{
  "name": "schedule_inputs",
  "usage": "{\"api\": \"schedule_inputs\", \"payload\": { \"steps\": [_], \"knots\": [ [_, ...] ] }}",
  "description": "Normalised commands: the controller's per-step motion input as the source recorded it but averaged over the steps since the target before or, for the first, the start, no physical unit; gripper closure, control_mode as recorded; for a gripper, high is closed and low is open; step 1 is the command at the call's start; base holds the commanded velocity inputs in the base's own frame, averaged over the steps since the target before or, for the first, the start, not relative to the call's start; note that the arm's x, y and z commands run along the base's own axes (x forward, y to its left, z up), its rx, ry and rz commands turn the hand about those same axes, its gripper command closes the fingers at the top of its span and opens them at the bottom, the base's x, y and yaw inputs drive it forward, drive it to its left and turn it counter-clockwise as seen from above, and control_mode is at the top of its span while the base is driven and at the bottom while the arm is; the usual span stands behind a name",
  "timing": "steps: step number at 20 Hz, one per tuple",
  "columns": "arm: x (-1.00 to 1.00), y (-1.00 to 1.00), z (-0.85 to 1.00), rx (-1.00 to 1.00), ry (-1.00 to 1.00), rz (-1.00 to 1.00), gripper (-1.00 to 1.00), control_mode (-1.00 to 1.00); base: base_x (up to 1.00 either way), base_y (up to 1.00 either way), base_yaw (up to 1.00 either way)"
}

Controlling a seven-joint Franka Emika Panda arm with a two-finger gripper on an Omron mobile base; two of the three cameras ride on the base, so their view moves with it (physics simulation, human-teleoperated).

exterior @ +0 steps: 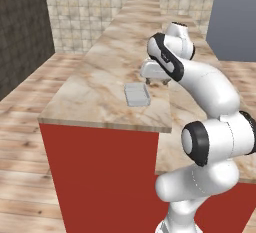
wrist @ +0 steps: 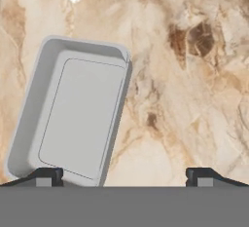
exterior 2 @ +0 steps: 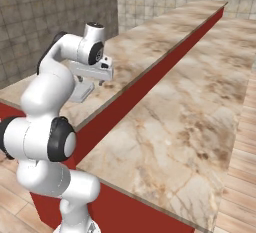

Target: Pick the bowl and tupperware and place them in the sink. Then turn on the water.

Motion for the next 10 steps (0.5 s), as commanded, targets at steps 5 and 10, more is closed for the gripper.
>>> {"api": "schedule_inputs", "payload": {
  "steps": [5,10],
  "knots": [
    [-0.08,0.25,0.00,-0.12,0.00,0.00,-1.00,-1.00,0.00,0.00,0.00],
    [-0.01,0.23,-0.13,-0.06,0.00,0.00,-1.00,-1.00,0.00,0.00,0.00]
  ]
}}
